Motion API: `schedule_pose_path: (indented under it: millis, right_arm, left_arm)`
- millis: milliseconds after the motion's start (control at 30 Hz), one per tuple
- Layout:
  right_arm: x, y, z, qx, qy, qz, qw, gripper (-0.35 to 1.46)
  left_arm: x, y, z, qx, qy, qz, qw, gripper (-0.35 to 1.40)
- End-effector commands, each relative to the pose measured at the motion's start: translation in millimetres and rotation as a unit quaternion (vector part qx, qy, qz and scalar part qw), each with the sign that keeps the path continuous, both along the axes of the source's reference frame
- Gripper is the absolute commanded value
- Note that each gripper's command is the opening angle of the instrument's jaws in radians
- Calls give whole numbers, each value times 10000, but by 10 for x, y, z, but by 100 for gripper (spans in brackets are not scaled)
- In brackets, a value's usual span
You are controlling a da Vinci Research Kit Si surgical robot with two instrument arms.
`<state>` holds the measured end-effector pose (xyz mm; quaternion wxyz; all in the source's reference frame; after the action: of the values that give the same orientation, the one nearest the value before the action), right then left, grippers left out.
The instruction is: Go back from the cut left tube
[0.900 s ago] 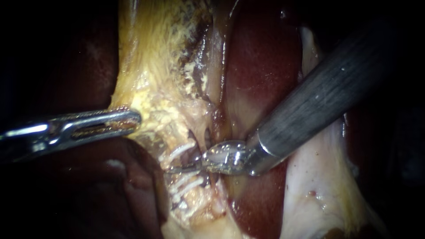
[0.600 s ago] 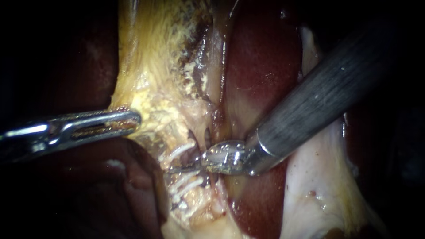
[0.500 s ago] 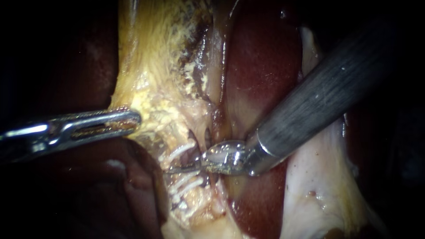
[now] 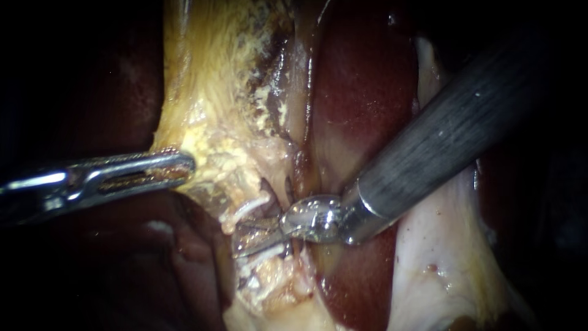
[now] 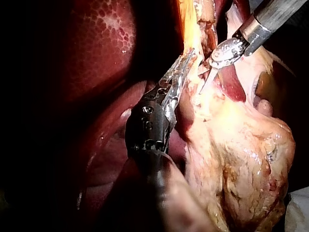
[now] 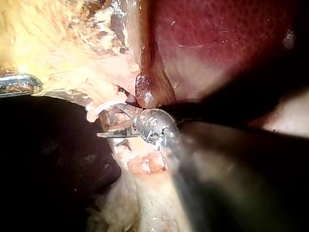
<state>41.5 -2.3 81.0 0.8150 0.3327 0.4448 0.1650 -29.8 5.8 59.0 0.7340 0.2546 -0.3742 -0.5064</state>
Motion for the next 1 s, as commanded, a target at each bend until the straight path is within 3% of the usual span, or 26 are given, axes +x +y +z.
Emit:
schedule_pose_path:
  millis: [33, 200, 333, 500, 667, 933, 1000]
  right_arm:
    - [-2, 0, -3, 6, 22, 1, 10000, 119]
    - [-20, -2, -18, -39, 170, -11, 9998, 131]
    - [-39, -5, -27, -284, 307, -157, 9990, 138]
    - [-66, 2, -37, -699, 395, -195, 9966, 141]
    - [-93, 29, -57, -1366, 420, -152, 9896, 143]
    - [-144, 83, -99, -2379, 285, 47, 9709, 143]
    - [-151, 90, -105, -2468, 267, 79, 9687, 143]
  left_arm:
    - [1, 0, 1, 0, -5, 3, 10000, -35]
    - [4, 2, 8, -11, -3, 6, 10000, -35]
    - [7, 4, 12, -14, -7, 13, 10000, -35]
    - [8, 5, 15, -22, 0, 7, 10000, -35]
    - [10, 6, 18, -32, 7, 2, 10000, -35]
    - [8, 5, 20, -37, 12, -4, 10000, -35]
    - [8, 5, 20, -39, 14, -6, 10000, -35]
